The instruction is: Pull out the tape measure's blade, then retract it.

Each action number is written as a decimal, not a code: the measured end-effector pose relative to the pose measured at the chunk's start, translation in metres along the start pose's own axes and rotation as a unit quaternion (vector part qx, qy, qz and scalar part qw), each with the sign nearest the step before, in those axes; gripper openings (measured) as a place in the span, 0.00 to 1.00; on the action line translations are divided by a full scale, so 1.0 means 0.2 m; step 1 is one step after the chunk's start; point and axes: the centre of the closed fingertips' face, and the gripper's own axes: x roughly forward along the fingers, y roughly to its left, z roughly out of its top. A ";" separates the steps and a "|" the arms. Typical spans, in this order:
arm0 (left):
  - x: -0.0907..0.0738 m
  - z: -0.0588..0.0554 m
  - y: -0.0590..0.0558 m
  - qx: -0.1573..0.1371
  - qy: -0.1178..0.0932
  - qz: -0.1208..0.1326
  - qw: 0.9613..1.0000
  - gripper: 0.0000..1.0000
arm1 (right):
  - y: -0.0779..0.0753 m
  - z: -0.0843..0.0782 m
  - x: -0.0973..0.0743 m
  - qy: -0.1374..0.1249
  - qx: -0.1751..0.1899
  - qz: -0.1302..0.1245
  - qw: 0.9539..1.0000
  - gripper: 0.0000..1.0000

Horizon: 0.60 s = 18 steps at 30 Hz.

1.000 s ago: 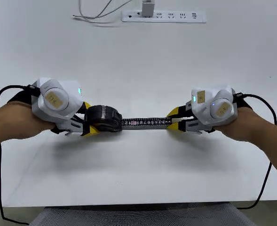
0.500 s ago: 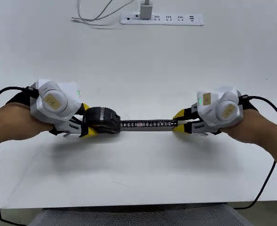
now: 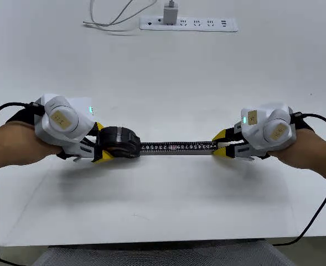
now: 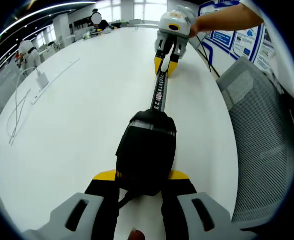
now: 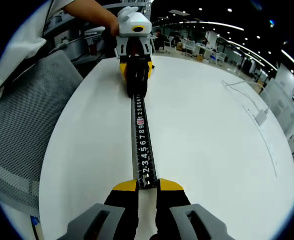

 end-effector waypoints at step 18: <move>0.00 0.00 0.00 0.001 0.001 -0.001 1.000 0.28 | 0.00 -0.08 -0.08 0.024 -0.002 -0.003 1.000 0.08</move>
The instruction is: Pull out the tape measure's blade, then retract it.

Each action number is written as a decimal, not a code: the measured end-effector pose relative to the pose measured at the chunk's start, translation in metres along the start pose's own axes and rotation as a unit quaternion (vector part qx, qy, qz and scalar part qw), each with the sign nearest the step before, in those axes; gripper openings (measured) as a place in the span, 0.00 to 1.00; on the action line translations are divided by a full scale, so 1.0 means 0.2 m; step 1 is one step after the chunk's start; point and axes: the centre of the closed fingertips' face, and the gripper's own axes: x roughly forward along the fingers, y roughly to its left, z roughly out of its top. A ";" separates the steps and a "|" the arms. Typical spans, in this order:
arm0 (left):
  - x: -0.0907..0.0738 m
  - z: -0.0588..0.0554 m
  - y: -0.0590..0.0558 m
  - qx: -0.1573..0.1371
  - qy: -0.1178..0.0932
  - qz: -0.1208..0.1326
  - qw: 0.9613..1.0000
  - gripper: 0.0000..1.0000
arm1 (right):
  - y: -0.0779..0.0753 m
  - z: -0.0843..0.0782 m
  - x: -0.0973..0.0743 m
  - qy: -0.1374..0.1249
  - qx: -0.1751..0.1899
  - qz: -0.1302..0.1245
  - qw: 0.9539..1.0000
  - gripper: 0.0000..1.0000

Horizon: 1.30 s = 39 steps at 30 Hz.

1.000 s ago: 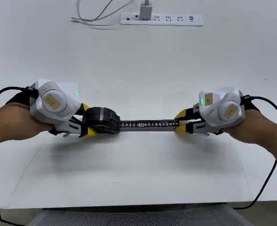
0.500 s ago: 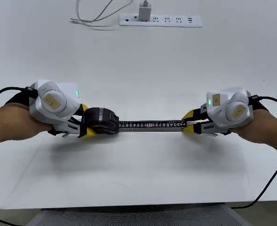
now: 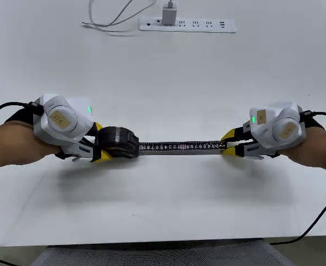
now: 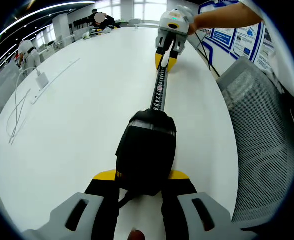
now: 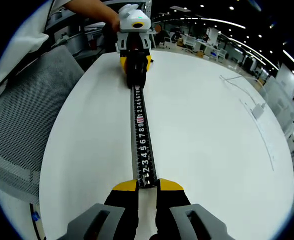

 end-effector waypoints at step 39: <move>0.00 0.00 0.00 0.008 0.006 0.007 1.000 0.28 | -0.01 -0.16 -0.09 0.051 0.006 0.008 0.999 0.09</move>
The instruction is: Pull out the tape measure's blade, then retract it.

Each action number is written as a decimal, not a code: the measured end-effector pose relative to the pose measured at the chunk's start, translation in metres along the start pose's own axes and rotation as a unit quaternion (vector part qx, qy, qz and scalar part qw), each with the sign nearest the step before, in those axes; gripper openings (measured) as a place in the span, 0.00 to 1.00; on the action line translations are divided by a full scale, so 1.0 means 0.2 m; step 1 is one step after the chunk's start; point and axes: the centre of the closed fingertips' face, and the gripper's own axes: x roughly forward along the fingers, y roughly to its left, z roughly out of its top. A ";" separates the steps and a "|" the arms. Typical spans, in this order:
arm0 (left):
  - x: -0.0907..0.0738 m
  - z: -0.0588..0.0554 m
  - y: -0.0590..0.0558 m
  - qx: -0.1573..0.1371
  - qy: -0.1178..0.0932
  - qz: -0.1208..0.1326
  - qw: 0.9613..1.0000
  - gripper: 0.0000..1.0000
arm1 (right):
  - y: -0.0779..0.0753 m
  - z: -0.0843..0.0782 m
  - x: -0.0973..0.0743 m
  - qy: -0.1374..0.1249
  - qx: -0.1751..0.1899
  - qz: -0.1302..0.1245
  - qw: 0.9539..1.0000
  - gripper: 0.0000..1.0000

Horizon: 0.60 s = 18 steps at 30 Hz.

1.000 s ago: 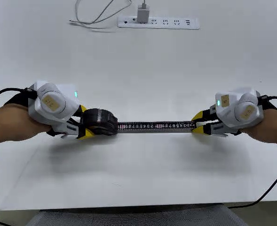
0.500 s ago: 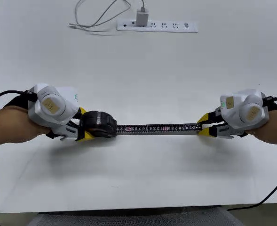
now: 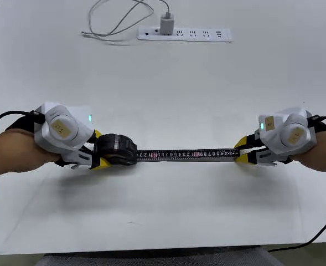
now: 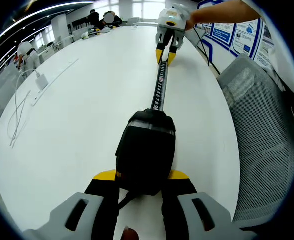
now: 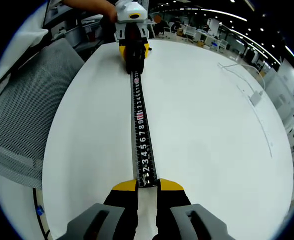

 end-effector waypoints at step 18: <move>0.00 0.00 0.00 0.012 0.009 0.001 1.000 0.29 | 0.01 0.00 0.00 0.008 0.010 0.002 1.000 0.11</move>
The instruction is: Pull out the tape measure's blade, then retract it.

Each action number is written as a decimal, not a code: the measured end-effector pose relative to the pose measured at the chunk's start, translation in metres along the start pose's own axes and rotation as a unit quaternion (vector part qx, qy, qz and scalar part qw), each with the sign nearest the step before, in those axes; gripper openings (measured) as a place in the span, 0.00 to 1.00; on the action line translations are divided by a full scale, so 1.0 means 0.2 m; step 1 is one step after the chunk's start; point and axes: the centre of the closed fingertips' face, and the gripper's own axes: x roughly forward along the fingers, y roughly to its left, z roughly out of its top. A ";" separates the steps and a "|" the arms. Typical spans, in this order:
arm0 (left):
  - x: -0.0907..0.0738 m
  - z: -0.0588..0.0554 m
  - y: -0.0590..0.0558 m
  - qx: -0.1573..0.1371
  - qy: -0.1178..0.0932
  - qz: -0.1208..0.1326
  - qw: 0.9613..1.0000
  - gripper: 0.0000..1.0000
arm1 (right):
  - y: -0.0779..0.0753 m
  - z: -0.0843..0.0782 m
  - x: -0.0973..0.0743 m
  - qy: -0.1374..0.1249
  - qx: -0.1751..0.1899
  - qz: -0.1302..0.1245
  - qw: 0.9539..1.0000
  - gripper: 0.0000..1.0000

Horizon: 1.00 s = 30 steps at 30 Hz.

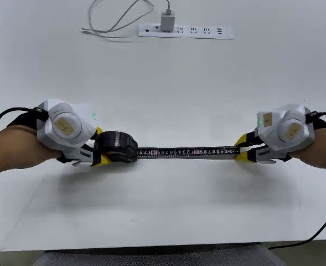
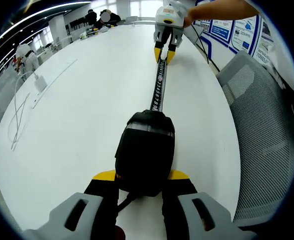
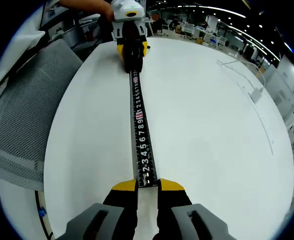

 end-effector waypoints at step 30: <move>-0.01 0.04 0.00 -0.011 -0.006 0.002 1.000 0.42 | 0.01 0.06 -0.02 -0.025 0.065 0.003 0.998 0.24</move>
